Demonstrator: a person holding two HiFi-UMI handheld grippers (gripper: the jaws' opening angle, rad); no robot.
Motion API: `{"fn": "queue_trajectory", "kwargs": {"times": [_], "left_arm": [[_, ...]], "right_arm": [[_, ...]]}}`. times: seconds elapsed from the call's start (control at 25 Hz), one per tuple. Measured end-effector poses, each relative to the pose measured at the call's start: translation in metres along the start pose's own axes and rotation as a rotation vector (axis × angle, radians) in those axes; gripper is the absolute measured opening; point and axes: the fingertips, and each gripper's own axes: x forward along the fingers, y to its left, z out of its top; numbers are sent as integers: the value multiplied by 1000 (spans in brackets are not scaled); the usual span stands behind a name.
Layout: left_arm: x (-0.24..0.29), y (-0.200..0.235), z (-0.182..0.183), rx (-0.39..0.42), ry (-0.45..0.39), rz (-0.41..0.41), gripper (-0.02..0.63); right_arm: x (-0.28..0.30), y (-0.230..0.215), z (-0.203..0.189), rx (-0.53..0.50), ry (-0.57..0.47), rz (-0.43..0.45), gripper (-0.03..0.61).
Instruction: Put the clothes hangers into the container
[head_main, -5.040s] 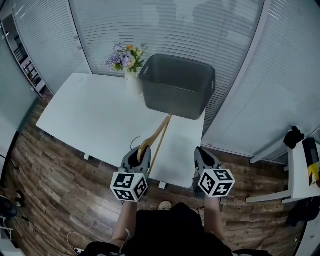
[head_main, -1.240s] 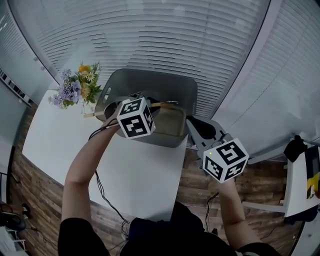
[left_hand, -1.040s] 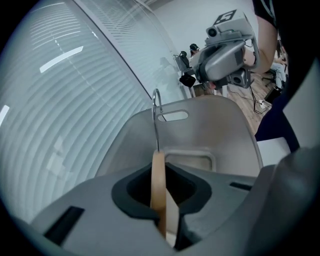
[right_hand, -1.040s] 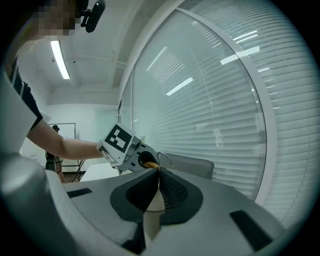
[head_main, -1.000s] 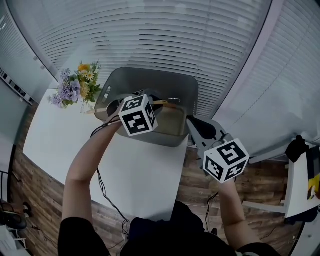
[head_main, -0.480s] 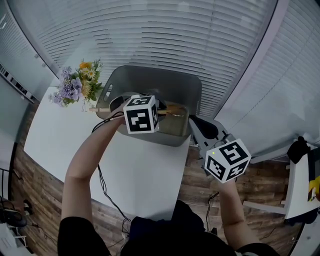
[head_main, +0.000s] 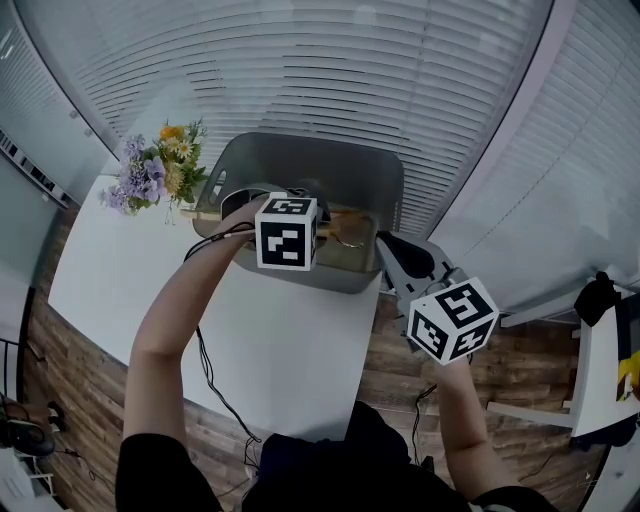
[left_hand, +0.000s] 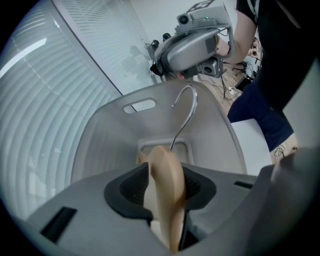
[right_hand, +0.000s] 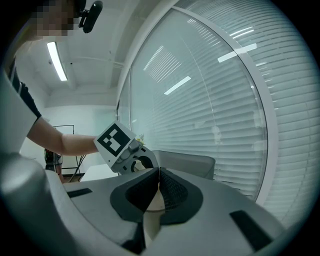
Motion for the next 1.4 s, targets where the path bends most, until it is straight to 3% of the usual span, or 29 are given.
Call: {"fn": "queue_trajectory", "kwargs": {"times": [0.08,0.28,0.44,0.6,0.72,1.04,1.4], "left_arm": [[1,-3,-1,15,25,-24,188],[3,-1,-3,24,33,-27,262],[-1,7,-6,64,75,-35,262],[-10,2,-7,128,148,-171,270],[-14,-7,-5,138,154,-271,299],[-34,-5,-7,103,109,-302,314],[-57,5,-16,17,59,-225,311]], "right_arm": [[-1,0,0,0,-3,-3,29],[-3,-3,-1,4,-4,-11,29],[-1,-4,-1,7,-4,-12,29],[-1,-5,0,11,-10,-9,29],[1,-5,-1,17,-14,-8,29],[4,-5,-3,25,-17,-2,29],[0,4,2,14,-17,0,29]]}}
